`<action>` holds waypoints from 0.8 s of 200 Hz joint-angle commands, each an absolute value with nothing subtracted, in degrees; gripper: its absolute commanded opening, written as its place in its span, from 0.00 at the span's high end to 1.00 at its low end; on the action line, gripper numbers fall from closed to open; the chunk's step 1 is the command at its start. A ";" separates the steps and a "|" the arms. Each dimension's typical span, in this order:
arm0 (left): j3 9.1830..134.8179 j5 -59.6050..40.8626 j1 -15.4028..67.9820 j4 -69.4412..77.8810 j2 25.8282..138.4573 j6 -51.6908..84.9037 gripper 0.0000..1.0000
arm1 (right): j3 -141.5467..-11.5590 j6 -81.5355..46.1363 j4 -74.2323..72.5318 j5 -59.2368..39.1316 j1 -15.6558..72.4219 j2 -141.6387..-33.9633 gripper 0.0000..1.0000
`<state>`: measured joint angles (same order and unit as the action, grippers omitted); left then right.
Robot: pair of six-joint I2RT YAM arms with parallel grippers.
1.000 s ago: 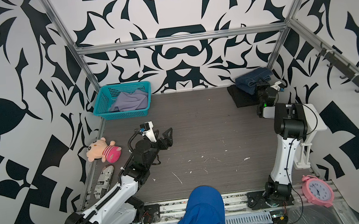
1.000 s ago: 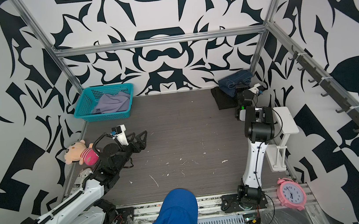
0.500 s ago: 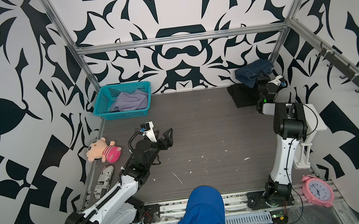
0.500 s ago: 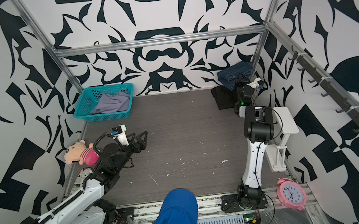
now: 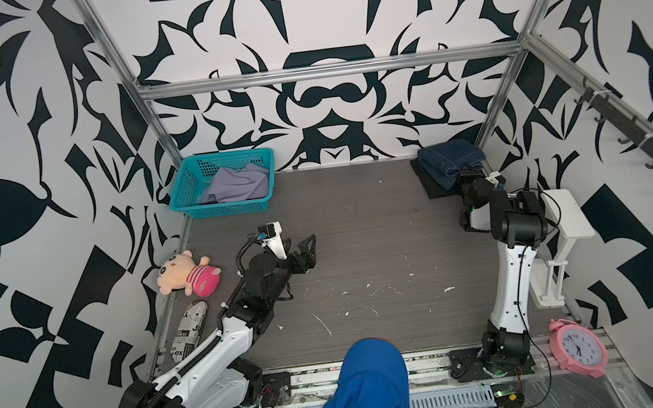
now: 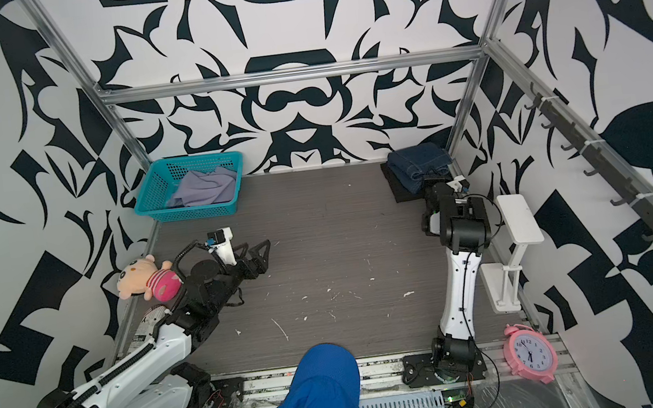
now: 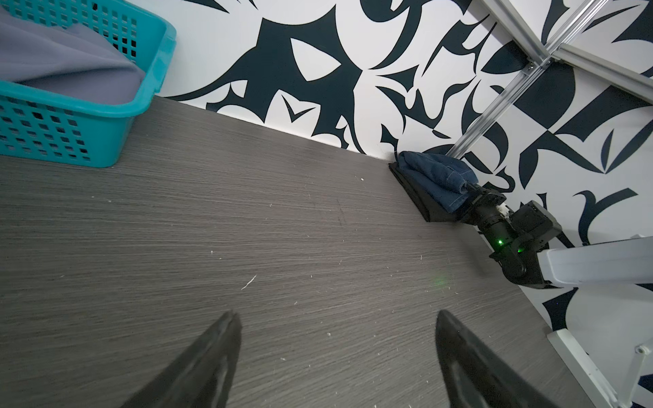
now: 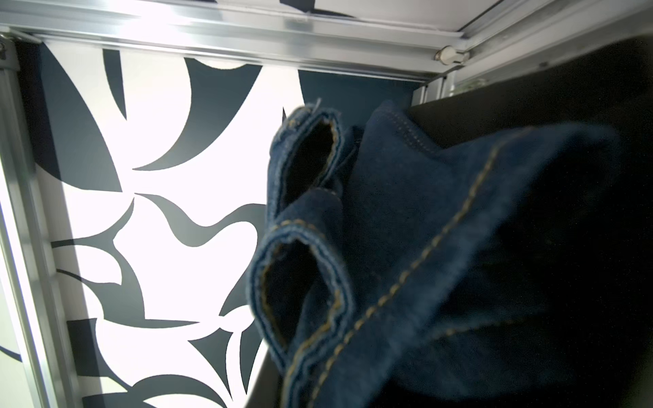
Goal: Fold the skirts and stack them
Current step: 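Lower the denim skirt onto the folded black skirt with the right gripper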
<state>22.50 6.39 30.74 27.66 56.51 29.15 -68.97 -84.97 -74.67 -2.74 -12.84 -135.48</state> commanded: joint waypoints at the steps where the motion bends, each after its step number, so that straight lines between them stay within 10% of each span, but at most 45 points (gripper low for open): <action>1: 23.82 6.06 30.50 28.31 56.78 29.18 0.11 | -67.54 -83.17 -80.64 -2.63 -12.12 -131.14 0.91; 45: 23.71 6.08 30.50 28.05 56.51 29.27 0.11 | -63.47 -79.73 -71.92 -2.99 -12.13 -127.15 0.82; 61: 23.56 6.24 30.54 27.96 56.34 29.27 0.11 | -61.72 -78.15 -67.02 -2.58 -12.05 -124.71 0.60; 86: 23.47 6.54 30.50 28.02 56.42 29.22 0.11 | -59.57 -75.10 -59.16 -1.83 -12.02 -120.94 0.55; 103: 23.38 6.59 30.50 28.46 56.82 29.27 0.11 | -60.58 -71.99 -50.30 -2.71 -12.04 -118.77 0.27; 160: 23.40 6.09 30.50 29.94 58.38 29.53 0.10 | -72.57 -55.47 -6.67 -1.77 -11.00 -111.68 0.14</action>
<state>22.50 6.35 30.74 28.10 57.91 29.15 -66.11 -65.69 -29.61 -2.96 -11.86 -116.16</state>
